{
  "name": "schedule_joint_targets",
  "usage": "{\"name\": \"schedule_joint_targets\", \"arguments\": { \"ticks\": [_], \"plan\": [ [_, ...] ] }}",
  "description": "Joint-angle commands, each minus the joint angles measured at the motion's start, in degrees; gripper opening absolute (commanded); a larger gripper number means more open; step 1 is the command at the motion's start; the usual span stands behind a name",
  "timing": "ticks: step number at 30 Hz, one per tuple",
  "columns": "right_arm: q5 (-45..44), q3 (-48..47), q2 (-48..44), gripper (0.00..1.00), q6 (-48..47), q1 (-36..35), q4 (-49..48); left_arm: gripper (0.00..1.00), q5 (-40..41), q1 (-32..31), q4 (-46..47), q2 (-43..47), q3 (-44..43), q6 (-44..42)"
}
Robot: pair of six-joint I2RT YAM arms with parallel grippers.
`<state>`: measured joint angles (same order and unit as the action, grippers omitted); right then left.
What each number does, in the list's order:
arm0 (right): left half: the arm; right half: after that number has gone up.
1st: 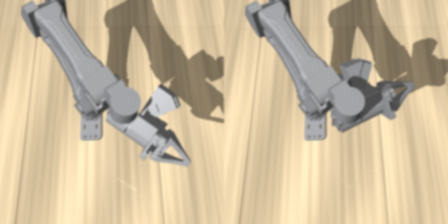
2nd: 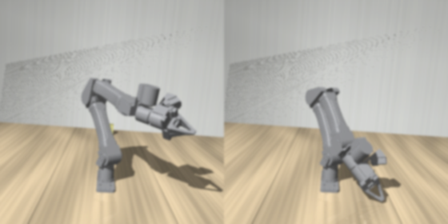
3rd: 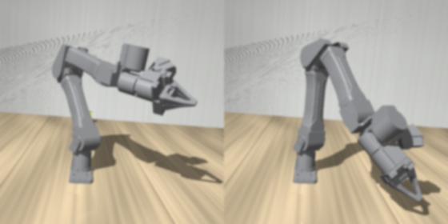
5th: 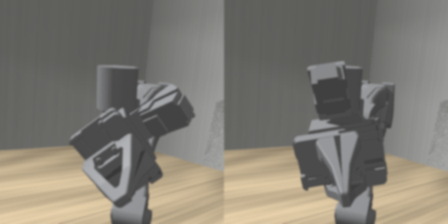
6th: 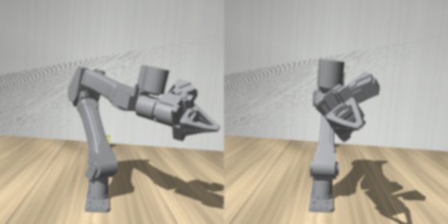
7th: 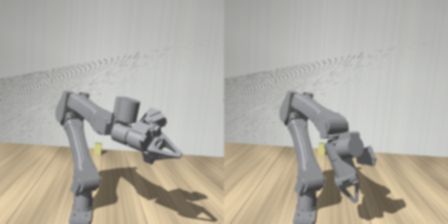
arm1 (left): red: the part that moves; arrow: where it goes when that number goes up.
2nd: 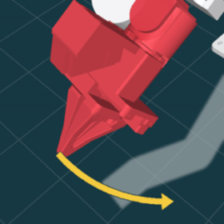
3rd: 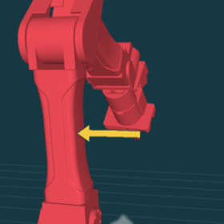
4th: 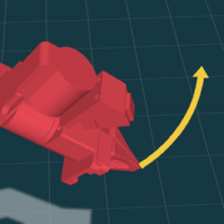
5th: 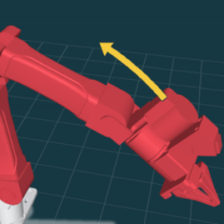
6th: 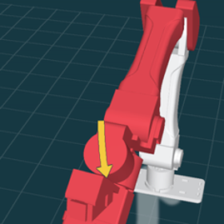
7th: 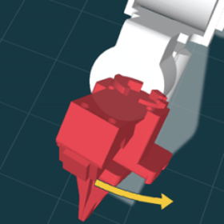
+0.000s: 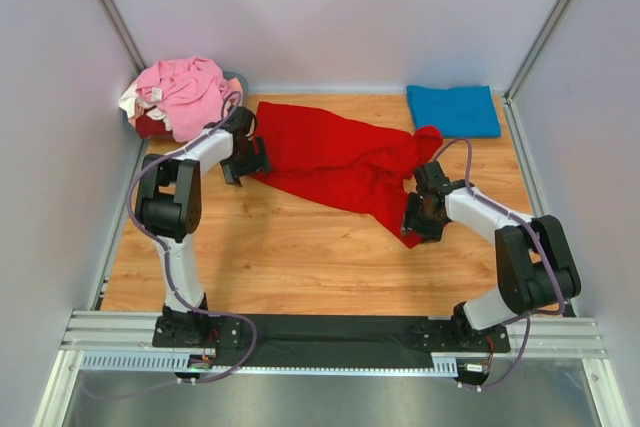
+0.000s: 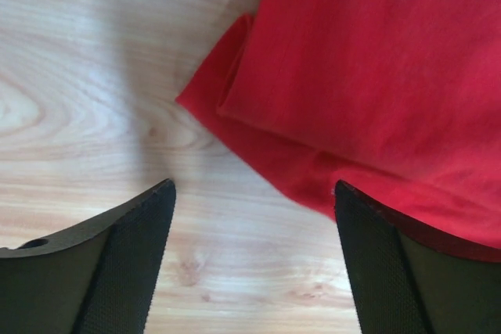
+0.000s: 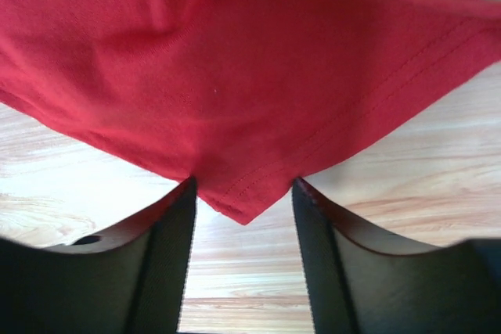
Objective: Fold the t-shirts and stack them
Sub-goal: Flatten the tshirt out
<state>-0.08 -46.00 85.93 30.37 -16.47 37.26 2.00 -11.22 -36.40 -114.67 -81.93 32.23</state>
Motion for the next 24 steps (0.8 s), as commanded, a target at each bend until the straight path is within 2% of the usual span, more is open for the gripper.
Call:
{"name": "schedule_joint_targets", "arguments": {
  "ticks": [1,3,6,7,8,9,10,11,12,14,20,24],
  "plan": [
    [-0.8,-0.1,2.5,0.52,-0.9,-0.7,-3.9,0.86,-0.2,0.1,1.5,-2.5,-2.2,1.3],
    [-0.8,0.2,3.0,0.45,-1.2,-1.0,-4.6,0.82,-0.3,0.1,1.3,-3.7,-3.2,1.3],
    [1.6,1.2,4.4,0.34,-1.4,-1.1,-5.7,0.7,0.0,-0.1,1.1,-4.6,-4.2,1.3],
    [1.7,1.2,4.9,0.3,-1.4,-1.0,-5.9,0.62,-0.1,-0.1,1.3,-4.6,-4.2,1.3],
    [2.1,1.0,5.1,0.23,-1.5,-1.0,-5.8,0.58,-0.2,-0.1,1.6,-4.6,-4.3,1.3],
    [2.4,1.0,5.2,0.2,-1.5,-1.1,-6.0,0.54,-0.2,-0.1,1.6,-4.9,-4.6,1.3],
    [2.4,1.0,5.2,0.16,-1.5,-1.2,-6.1,0.42,-0.4,-0.1,1.4,-5.0,-4.9,1.2],
    [2.4,0.9,5.3,0.08,-1.5,-1.1,-6.1,0.35,-0.7,-0.1,1.4,-5.1,-5.2,0.8],
    [2.4,0.8,5.6,0.04,-1.5,-1.2,-6.2,0.18,-0.6,-0.1,1.4,-5.4,-5.6,0.7],
    [2.3,0.8,5.8,0.01,-1.6,-1.2,-6.1,0.0,-0.6,-0.1,1.0,-5.8,-6.2,0.3],
    [1.7,-0.5,2.8,0.0,-1.6,-1.1,-3.5,0.0,2.9,-1.2,-0.9,-1.4,-6.1,-1.5],
    [0.2,-3.9,-4.0,0.0,-1.5,-1.2,1.7,0.0,7.4,-3.1,-6.2,8.5,-7.5,-3.1]
  ]
}}
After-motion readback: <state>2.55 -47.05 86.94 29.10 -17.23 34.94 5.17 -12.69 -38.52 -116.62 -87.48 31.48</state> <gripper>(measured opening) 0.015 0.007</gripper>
